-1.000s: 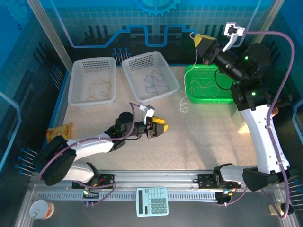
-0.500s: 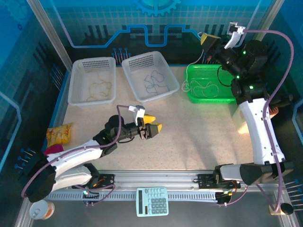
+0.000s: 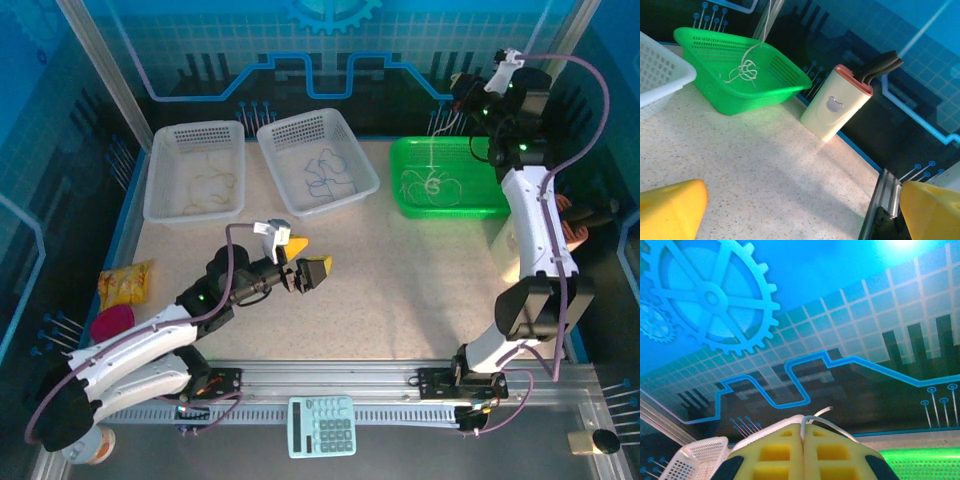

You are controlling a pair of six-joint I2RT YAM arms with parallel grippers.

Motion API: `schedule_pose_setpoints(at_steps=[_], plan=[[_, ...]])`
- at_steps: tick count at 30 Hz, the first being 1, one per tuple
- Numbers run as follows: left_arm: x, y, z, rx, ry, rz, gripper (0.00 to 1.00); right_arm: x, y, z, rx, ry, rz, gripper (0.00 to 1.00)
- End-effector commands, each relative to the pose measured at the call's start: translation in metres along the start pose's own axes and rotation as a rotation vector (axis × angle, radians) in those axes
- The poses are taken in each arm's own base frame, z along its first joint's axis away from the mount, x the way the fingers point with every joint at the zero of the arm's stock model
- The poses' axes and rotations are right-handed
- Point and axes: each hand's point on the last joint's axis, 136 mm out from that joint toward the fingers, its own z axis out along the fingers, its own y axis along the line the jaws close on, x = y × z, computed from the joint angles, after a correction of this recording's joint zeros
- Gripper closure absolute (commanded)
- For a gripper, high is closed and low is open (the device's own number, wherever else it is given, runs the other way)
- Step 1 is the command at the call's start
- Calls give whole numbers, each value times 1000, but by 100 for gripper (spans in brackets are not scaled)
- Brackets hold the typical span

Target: Untangle the cables

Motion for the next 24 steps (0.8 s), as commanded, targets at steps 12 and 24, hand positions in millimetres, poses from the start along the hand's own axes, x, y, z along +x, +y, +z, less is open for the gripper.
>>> schedule_pose_setpoints(at_steps=[12, 24], plan=[[-39, -17, -19, -15, -75, 58, 1, 115, -55, 51, 212, 217, -48, 100], [-38, -14, -24, -31, -76, 57, 1, 164, -135, 44, 598, 338, -28, 100]])
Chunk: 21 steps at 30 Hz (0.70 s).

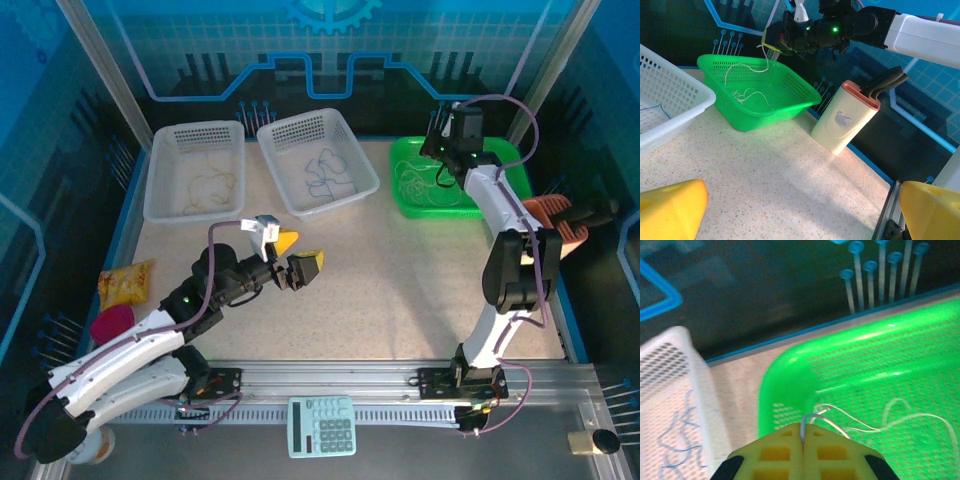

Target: Untangle the cables

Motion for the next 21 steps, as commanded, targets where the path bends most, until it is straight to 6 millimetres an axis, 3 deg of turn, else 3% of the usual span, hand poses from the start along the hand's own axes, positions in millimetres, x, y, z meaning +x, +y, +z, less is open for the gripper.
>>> schedule_pose_setpoints(at_steps=[1, 5, 7, 10, 13, 15, 21], plan=[[-15, -5, -3, -1, -36, 22, 1, -4, -33, -1, 211, 1, 28, 100], [-16, -6, -4, -3, -37, 16, 1, 8, -60, 2, 361, 41, 45, 96], [-17, -5, -5, -15, -32, 11, 1, 13, -68, 3, 396, 52, 42, 72], [-20, -5, -6, -33, -11, 5, 1, 14, -64, 7, 356, 52, 19, 35], [-21, -8, -6, -27, 11, -6, 1, 7, -49, 6, 268, 34, -10, 13], [-22, -10, -6, -23, 14, -15, 1, -1, -41, 1, 230, 24, -10, 8], [-30, -9, -11, -43, -15, -20, 1, -19, 2, -27, 32, -13, -3, 6]])
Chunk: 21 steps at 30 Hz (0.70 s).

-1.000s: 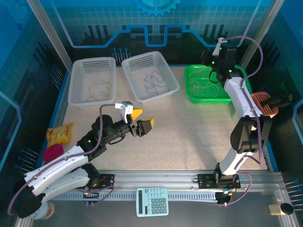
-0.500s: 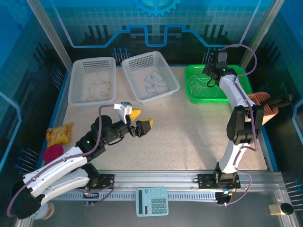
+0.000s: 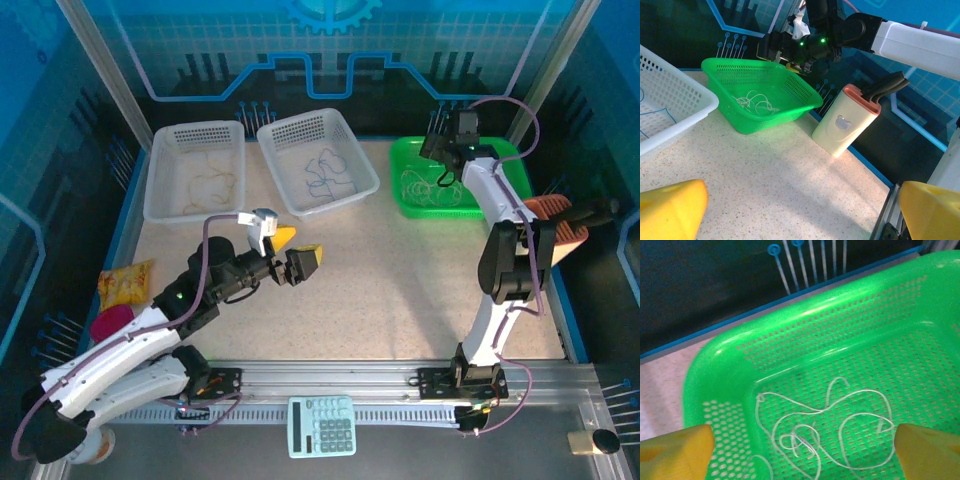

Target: Untangle the cables

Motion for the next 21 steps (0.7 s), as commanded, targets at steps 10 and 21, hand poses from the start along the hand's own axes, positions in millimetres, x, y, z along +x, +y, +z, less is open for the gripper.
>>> schedule_pose_setpoints(at_steps=[10, 21], plan=[[-55, 41, -36, -350, -143, 118, 1, 20, 100, -157, -507, -206, -104, 0], [-62, 157, -96, -805, -282, 197, 1, 79, 30, -172, -269, -363, -214, 0]])
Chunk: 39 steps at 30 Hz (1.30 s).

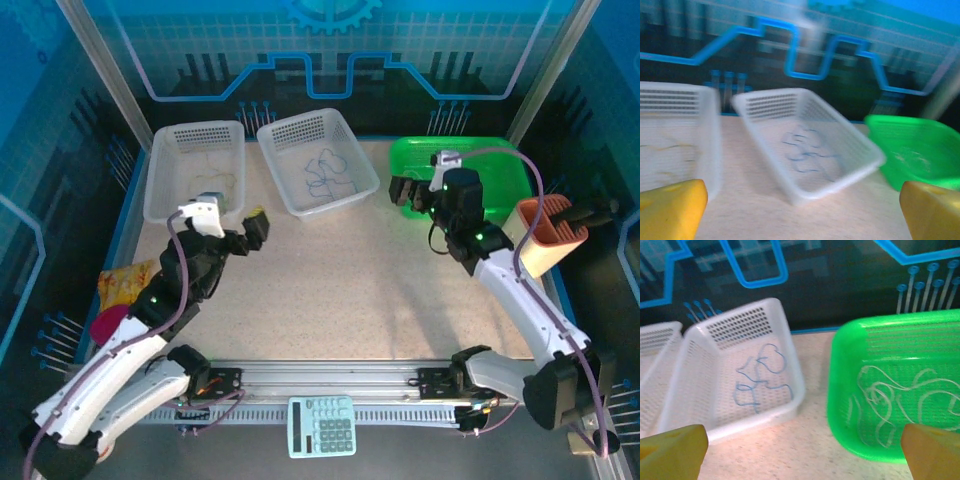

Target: Untangle the cables

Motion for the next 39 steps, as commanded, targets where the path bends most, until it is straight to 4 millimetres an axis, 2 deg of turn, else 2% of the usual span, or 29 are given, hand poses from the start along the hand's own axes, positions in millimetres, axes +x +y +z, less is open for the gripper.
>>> schedule_pose_setpoints(at_steps=[1, 5, 10, 15, 18, 20, 24, 28, 31, 33, 34, 38, 39], plan=[[9, 43, 7, -149, -55, 63, 1, 11, -31, -5, 137, -108, -58, 0], [37, 83, 15, -267, -82, 113, 0, 36, -48, -4, 191, -109, -131, 0], [80, 131, 22, -412, -51, 57, 1, 69, -84, 1, 358, -79, -237, 0], [111, 151, 40, -479, -2, 102, 1, 103, -111, 10, 440, -34, -257, 0], [126, 152, 52, -450, -8, 125, 1, 121, -117, 19, 446, -24, -260, 0], [128, 151, 59, -431, -40, 131, 1, 128, -116, 25, 432, -45, -276, 0], [135, 139, 84, -321, 5, 192, 1, 121, -101, 31, 340, -147, -287, 0], [152, 141, 100, -236, 46, 164, 1, 121, -94, 42, 287, -159, -341, 0], [163, 134, 111, -174, 84, 187, 1, 126, -103, 43, 276, -237, -319, 0], [167, 133, 118, -158, 134, 186, 1, 142, -94, 54, 202, -175, -343, 0], [167, 131, 121, -142, 146, 186, 1, 140, -94, 58, 206, -184, -353, 0], [168, 139, 125, -126, 184, 121, 1, 141, -110, 78, 171, -51, -264, 0], [168, 140, 125, -123, 184, 117, 1, 143, -112, 77, 142, -37, -235, 0]])
